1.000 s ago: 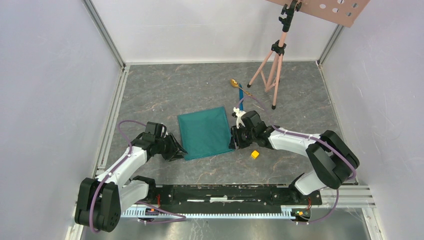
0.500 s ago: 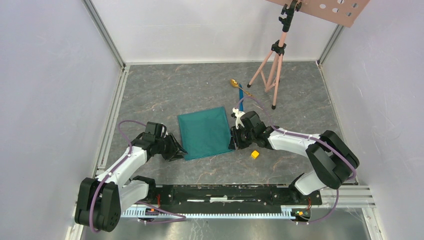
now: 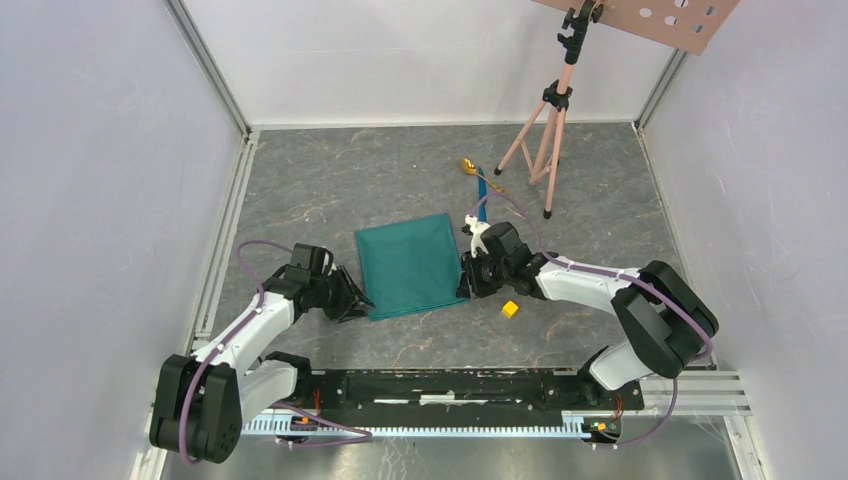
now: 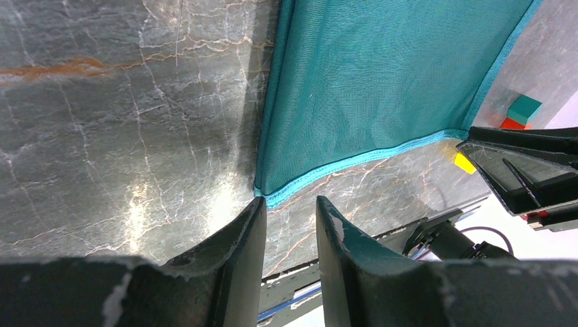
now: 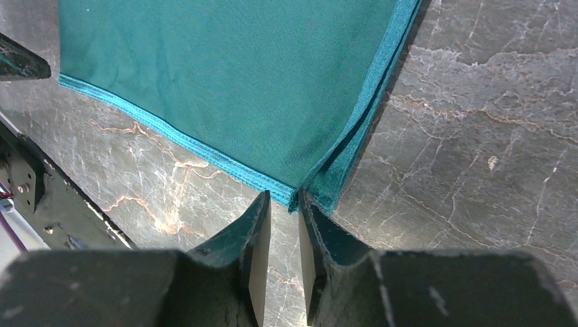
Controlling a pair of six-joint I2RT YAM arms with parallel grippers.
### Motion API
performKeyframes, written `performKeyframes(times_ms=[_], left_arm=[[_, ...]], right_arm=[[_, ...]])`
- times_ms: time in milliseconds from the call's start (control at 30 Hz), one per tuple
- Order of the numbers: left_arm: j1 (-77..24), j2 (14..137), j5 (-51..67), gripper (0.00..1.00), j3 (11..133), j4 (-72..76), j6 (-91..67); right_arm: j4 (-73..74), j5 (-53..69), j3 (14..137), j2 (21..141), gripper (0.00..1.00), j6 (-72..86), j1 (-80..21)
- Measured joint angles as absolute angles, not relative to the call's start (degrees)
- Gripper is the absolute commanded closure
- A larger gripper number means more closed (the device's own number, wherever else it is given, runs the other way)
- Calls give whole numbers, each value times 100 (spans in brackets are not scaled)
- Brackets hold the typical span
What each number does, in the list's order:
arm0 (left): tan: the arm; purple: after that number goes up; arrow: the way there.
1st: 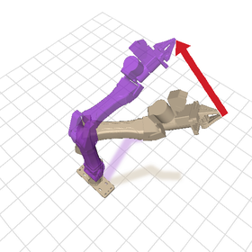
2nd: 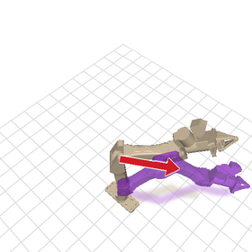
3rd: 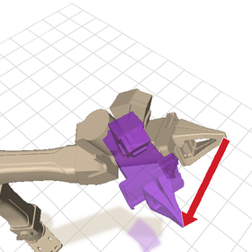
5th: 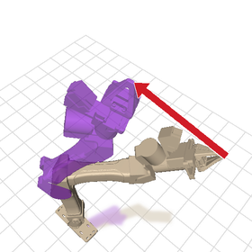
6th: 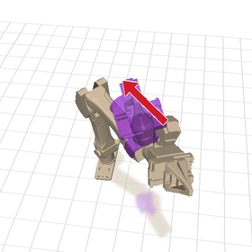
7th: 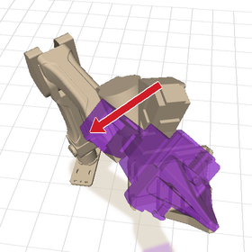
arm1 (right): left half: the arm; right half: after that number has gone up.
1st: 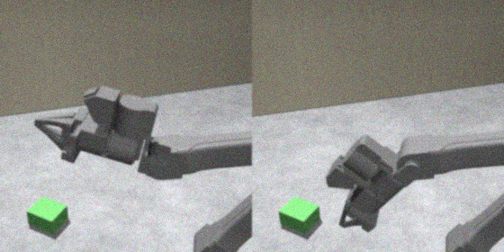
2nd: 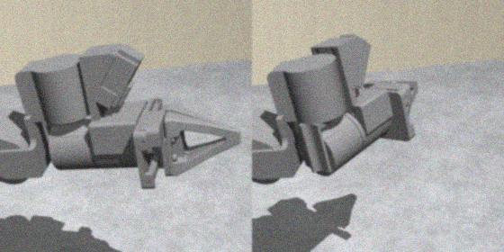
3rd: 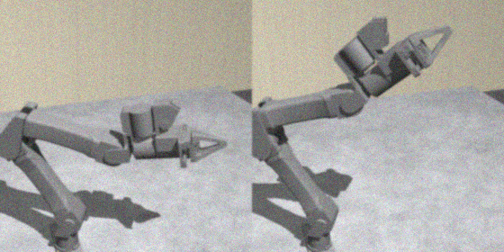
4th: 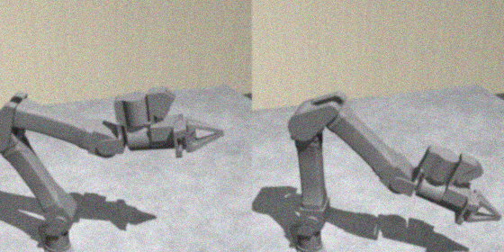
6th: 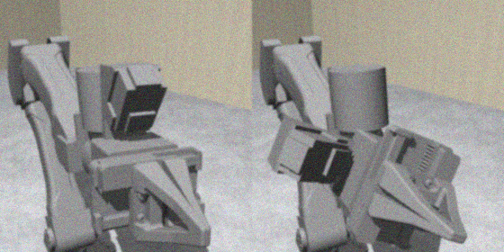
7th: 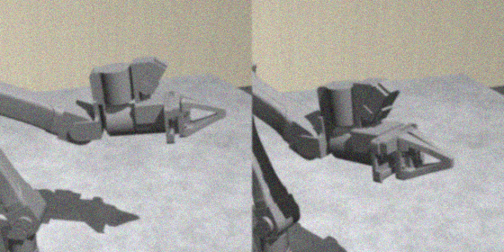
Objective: Fold the napkin into a case and place the utensils inside
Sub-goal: Pick up the top corner of the square-folded napkin from the center of the board, then fold the top corner of the square-folded napkin at the center of the board.
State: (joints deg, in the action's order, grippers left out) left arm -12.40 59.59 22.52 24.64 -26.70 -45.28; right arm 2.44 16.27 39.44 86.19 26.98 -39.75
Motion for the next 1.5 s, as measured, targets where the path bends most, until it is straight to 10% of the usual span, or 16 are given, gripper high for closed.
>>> performKeyframes(times_ms=[367, 1500], left_arm=[[-1240, 5898, 1970, 59, 2464, -2672, -4536], [-1282, 6410, 1706, 68, 2386, -2443, -4536]], right_arm=[[84, 1518, 3907, 8685, 100, 2687, -3977], [-3100, 2801, 6923, 12027, 100, 4569, -4364]])
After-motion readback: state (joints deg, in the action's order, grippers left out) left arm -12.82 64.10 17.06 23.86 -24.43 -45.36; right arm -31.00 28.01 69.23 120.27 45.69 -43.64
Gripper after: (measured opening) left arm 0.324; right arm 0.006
